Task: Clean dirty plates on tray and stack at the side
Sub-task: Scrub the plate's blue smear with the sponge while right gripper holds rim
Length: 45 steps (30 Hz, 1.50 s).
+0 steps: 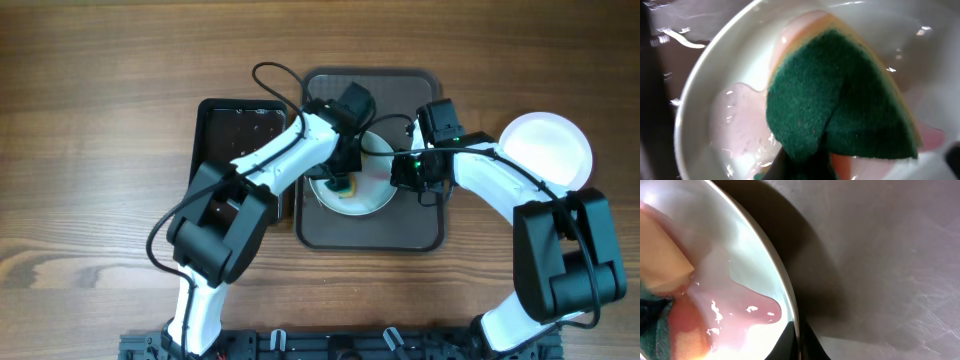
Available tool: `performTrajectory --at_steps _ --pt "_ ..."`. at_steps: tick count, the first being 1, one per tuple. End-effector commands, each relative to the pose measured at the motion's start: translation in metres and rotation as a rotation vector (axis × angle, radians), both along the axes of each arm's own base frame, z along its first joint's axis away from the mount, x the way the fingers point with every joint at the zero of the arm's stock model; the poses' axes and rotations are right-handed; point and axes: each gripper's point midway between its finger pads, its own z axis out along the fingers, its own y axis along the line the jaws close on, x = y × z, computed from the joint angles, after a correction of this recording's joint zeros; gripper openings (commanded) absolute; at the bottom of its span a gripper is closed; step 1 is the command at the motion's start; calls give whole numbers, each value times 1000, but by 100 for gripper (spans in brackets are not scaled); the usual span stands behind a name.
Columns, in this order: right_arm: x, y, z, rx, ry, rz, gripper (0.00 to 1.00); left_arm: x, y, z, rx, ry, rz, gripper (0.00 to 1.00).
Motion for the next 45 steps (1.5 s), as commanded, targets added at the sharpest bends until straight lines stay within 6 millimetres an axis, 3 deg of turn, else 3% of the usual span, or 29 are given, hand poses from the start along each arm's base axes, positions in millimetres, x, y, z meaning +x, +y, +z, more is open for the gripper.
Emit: performTrajectory --at_steps 1,2,5,10,13,17,23,25,27,30,32,36,40,45 --pt "-7 -17 -15 -73 47 -41 4 -28 -49 -6 -358 213 -77 4" --pt "-7 -17 -15 -73 47 -41 4 -32 -67 4 -460 235 -104 4" --pt "-7 -17 -15 -73 47 -42 4 -40 -89 17 -575 258 -153 4" --pt "-7 -17 -15 -71 53 -60 4 -47 -89 14 -542 257 -183 4" --pt "-7 -17 -15 -70 55 -66 4 -41 -60 -4 -382 235 -129 4" --pt "-7 -17 -15 -70 55 -66 4 -22 17 -27 -23 158 -34 4" --pt "-7 -17 -15 -70 54 -66 5 6 105 -26 299 64 83 4" --pt "-7 -17 -15 -70 54 -66 4 10 124 -22 355 53 139 4" --pt "-7 -17 -15 -70 54 -66 5 13 129 -19 357 47 156 4" --pt "-7 -17 -15 -70 54 -66 4 19 121 -19 314 30 157 4" --pt "-7 -17 -15 -70 54 -66 4 19 102 -22 231 38 147 4" --pt "-7 -17 -15 -74 53 -66 4 21 44 -21 -14 49 104 4" --pt "-7 -18 -16 -82 50 -57 4 19 -29 -10 -326 73 17 4" --pt "-7 -19 -16 -83 53 -57 4 6 -67 -18 -423 111 -10 4"
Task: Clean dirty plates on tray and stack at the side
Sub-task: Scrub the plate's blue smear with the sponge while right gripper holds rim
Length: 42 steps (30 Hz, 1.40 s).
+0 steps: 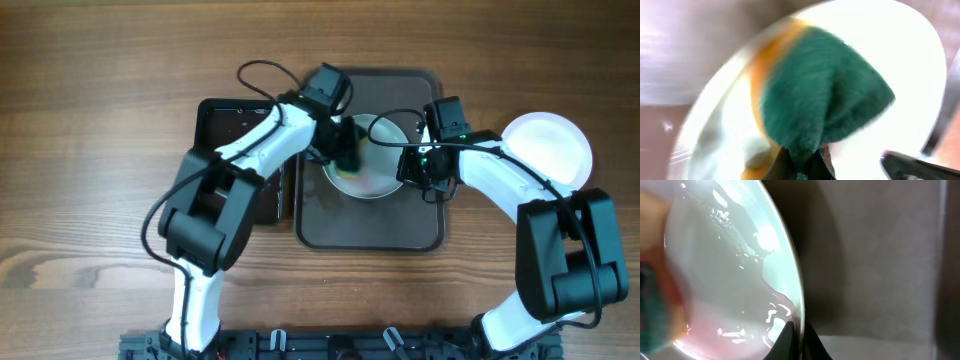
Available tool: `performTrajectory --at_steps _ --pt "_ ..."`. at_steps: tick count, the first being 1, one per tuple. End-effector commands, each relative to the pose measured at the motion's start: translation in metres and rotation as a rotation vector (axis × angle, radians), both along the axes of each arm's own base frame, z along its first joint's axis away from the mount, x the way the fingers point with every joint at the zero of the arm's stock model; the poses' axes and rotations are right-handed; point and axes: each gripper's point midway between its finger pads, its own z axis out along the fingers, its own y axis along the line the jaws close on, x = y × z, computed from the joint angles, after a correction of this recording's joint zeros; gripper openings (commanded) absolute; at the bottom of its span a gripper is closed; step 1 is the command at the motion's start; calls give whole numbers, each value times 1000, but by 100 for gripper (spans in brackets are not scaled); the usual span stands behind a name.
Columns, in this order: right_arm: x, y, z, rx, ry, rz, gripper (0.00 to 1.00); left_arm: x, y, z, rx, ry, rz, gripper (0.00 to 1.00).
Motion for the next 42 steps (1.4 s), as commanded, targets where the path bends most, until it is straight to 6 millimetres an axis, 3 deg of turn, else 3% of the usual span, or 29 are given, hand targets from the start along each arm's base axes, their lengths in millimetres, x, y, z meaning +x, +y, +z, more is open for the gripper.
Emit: performTrajectory --at_steps 1,9,15,20,24,29,31,37,42 --pt "-13 -4 -16 -57 43 41 4 -38 -48 -23 -127 131 -78 4" --pt "-13 -4 -16 -57 43 40 4 -66 -91 -15 -256 147 -220 4" --pt "-13 -5 -16 -57 43 40 4 -68 -87 -14 -261 156 -239 4" --pt "-14 -5 -16 -57 44 40 4 -51 -47 -27 -146 174 -141 4" --pt "-13 -5 -16 -57 43 40 4 -39 18 -40 81 196 -18 4" --pt "-13 -5 -16 -57 43 40 4 -26 81 -27 319 136 77 4" --pt "-13 -5 -16 -57 43 40 4 -18 89 -7 343 78 94 4" --pt "-13 -5 -16 -57 42 43 4 -20 71 43 209 25 86 4" --pt "-13 -4 -16 -65 29 91 4 -26 87 87 184 -12 120 4"
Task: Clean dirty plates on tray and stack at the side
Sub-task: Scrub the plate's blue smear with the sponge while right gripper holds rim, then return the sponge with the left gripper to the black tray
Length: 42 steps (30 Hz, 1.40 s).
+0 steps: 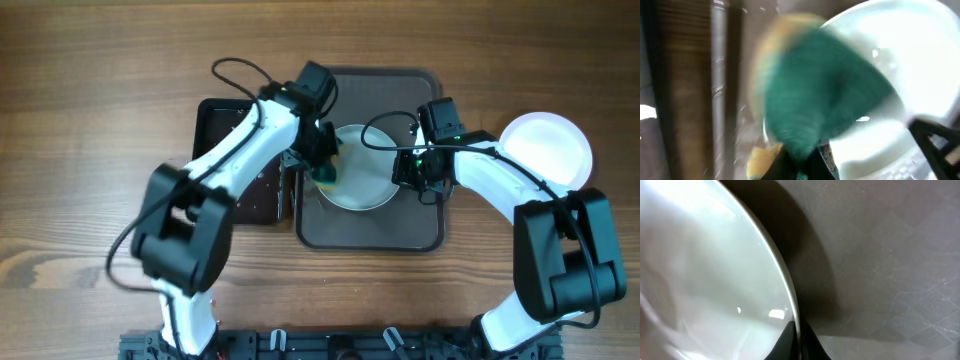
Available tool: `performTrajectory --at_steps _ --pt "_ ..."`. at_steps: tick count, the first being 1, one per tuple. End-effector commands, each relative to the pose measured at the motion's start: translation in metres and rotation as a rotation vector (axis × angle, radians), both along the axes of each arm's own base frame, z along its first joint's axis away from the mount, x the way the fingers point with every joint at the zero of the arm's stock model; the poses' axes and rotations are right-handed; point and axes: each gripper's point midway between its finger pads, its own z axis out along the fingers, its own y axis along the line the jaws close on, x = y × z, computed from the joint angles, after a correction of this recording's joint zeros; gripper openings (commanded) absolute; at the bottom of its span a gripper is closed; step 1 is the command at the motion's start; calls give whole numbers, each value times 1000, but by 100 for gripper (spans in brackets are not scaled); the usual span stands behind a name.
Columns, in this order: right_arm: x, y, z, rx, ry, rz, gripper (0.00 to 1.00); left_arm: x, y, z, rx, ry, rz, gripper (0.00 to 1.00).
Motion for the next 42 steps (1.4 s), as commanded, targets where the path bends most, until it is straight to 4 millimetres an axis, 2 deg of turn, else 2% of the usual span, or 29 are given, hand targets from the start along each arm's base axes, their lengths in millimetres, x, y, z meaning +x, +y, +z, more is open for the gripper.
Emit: performTrajectory --at_steps 1,3,7,9,12,17,21,22,23,24,25,26,27,29,31,32,36,39,42 --pt "-10 -13 -16 -70 30 41 4 5 30 50 6 -95 52 4" --pt "-9 -13 -16 -70 25 44 4 3 52 58 49 -92 91 4" --pt "-7 -13 -16 -68 18 44 4 1 121 55 233 -51 202 4" --pt "-8 -12 -15 -63 22 33 4 2 146 47 287 -33 249 4" --pt "-8 -11 -15 -59 23 32 4 1 168 21 292 -14 286 4" --pt "-8 -12 -16 -60 27 33 4 -8 174 -20 264 -6 310 4" --pt "-8 -12 -16 -60 27 33 4 -9 168 -35 222 -20 307 5" --pt "-8 -12 -16 -60 27 33 4 -8 168 -35 218 -24 307 7" --pt "-8 -12 -16 -60 27 33 4 -7 167 -35 214 -27 308 17" --pt "-8 -12 -16 -60 27 33 4 -5 167 -33 208 -33 309 23" --pt "-8 -12 -16 -60 26 33 4 -5 163 -28 184 -33 309 45" --pt "-8 -12 -16 -60 26 34 4 -4 161 -24 163 -33 310 62" --pt "-8 -12 -16 -60 26 34 4 -4 158 -20 144 -32 310 72" --pt "-8 -12 -16 -60 25 36 4 -2 156 -9 113 -43 315 87" --pt "-7 -12 -15 -60 21 36 4 -2 157 4 104 -57 322 89" --pt "-6 -11 -14 -59 17 36 4 -3 159 11 103 -66 326 96" --pt "-1 -10 -1 -59 -5 59 4 -11 172 44 94 -101 363 100" --pt "-1 -10 17 -60 -5 60 4 -24 193 68 92 -120 425 100" --pt "-5 -11 37 -61 6 62 4 -44 228 86 117 -104 584 100"
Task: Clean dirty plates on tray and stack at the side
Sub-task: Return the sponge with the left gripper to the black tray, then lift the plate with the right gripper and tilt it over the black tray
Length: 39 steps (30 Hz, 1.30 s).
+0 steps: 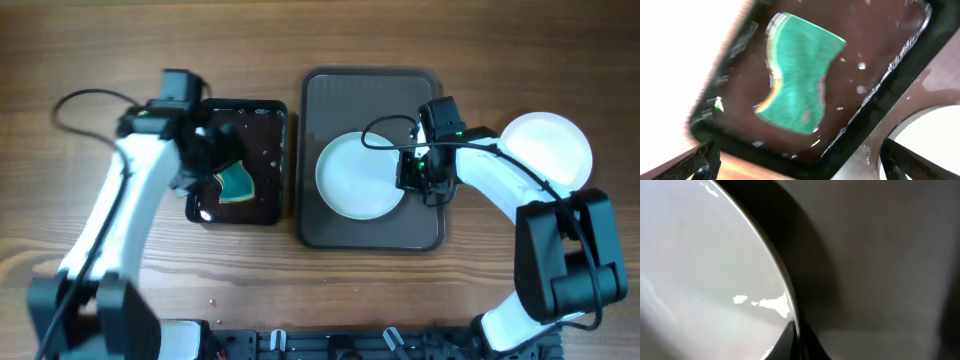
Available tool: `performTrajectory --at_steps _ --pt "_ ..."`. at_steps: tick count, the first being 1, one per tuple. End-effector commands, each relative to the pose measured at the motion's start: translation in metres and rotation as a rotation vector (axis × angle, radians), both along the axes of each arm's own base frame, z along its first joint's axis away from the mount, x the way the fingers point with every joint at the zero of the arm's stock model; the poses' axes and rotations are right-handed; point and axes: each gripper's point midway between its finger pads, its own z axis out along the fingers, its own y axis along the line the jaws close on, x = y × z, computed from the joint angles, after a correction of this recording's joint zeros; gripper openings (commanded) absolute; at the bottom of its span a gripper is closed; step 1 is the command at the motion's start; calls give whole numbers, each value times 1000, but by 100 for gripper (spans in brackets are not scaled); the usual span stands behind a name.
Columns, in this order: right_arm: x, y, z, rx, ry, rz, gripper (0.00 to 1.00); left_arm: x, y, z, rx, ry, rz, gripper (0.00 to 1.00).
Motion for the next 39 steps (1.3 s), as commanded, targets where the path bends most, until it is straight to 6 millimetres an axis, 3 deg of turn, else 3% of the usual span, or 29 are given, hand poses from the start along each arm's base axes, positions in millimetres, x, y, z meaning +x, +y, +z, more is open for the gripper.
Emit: performTrajectory --at_steps 1,7,13,17,22,28,34,39 --pt "10 -3 39 -13 -64 18 4 -19 49 31 18 -30 223 100" --pt "12 17 86 95 -120 90 4 -55 124 54 68 -60 501 100" --pt "15 59 117 169 -188 151 4 -74 158 56 72 -55 644 100" --pt "11 93 119 195 -205 164 4 -77 162 56 73 -55 664 100" --pt "3 150 118 254 -227 179 4 -77 162 56 73 -55 663 100" --pt "9 193 122 264 -237 273 4 -77 162 56 73 -55 664 100" --pt "52 202 127 102 -354 320 5 -77 162 56 73 -55 663 100" --pt "99 192 155 -166 -668 394 4 -77 162 56 73 -55 663 100"
